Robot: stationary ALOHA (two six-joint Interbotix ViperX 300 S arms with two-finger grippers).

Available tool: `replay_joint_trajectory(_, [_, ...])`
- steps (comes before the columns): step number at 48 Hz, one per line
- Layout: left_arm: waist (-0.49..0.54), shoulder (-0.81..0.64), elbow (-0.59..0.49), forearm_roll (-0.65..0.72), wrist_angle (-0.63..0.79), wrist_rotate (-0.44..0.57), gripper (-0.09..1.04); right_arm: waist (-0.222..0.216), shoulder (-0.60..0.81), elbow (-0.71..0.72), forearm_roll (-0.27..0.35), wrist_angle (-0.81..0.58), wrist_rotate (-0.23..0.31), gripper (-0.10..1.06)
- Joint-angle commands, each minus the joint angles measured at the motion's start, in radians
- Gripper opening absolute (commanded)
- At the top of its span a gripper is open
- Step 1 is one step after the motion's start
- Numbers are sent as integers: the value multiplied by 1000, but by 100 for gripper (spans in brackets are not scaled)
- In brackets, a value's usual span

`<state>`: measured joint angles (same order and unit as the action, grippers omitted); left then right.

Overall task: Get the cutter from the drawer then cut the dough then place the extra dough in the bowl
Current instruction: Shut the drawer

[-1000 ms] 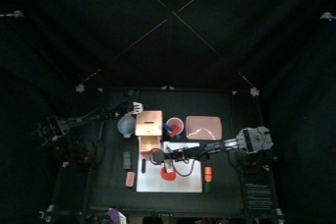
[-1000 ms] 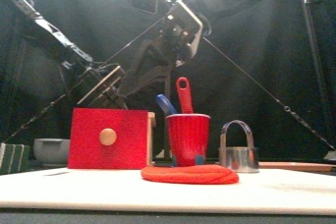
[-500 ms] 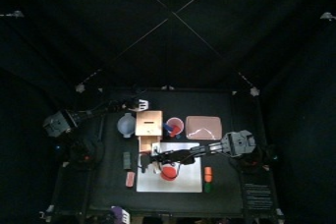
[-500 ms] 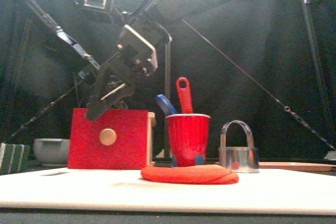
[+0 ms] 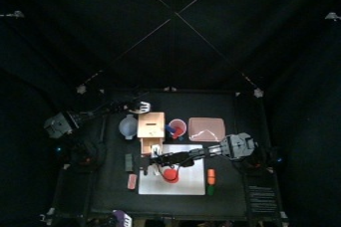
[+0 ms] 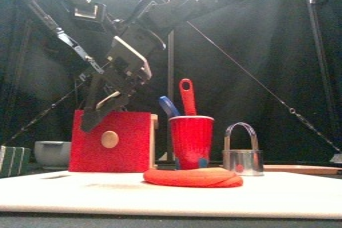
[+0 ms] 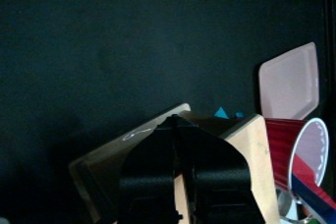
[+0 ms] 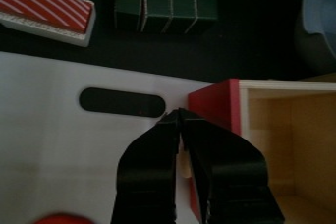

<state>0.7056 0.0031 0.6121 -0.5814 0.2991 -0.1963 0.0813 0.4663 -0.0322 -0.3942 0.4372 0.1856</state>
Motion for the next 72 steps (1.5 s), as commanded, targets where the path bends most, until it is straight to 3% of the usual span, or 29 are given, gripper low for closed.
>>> replay_joint_trajectory(1, [-3,-11,-12,3,2,2,33,-26,-20,-35,-2,-3,2,48])
replay_joint_trajectory(27, [-3,-9,-6,3,2,2,33,-83,12,-101,-43,41,-5,48])
replay_joint_trajectory(72, [-8,-11,-6,2,2,0,33,-175,37,-130,-49,38,-6,48])
